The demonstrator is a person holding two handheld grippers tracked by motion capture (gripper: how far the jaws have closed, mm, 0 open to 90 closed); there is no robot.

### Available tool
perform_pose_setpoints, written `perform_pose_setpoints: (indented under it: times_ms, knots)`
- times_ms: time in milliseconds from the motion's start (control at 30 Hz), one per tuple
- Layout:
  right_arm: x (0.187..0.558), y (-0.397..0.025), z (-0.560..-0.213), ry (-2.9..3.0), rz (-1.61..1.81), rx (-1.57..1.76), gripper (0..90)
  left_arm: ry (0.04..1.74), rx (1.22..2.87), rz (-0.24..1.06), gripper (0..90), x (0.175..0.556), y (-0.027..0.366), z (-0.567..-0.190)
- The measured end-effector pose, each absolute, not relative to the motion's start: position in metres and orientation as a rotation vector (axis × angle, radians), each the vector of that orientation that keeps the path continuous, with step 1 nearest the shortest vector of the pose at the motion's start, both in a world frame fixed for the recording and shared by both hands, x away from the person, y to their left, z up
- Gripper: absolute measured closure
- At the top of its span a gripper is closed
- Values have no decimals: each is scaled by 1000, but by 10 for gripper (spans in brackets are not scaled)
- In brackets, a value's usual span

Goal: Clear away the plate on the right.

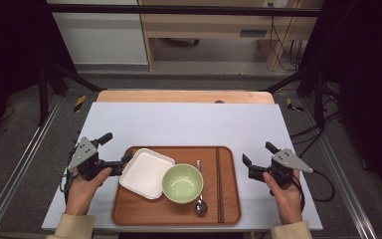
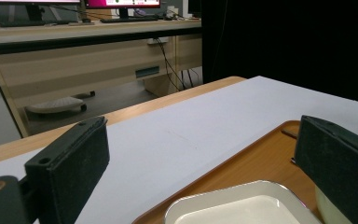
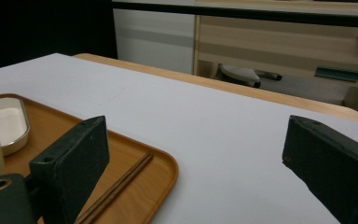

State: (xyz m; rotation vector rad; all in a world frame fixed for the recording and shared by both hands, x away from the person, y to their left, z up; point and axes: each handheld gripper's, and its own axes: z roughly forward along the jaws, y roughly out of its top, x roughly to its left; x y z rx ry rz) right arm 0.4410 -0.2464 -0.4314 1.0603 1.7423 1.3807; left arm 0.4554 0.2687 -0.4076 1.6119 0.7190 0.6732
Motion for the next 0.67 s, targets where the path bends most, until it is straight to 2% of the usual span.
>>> perform_pose_setpoints:
  times_ms: [667]
  knots:
    - [439,-217,-436,1877,1410,958,93,683,1657,680,32,453,279,-413]
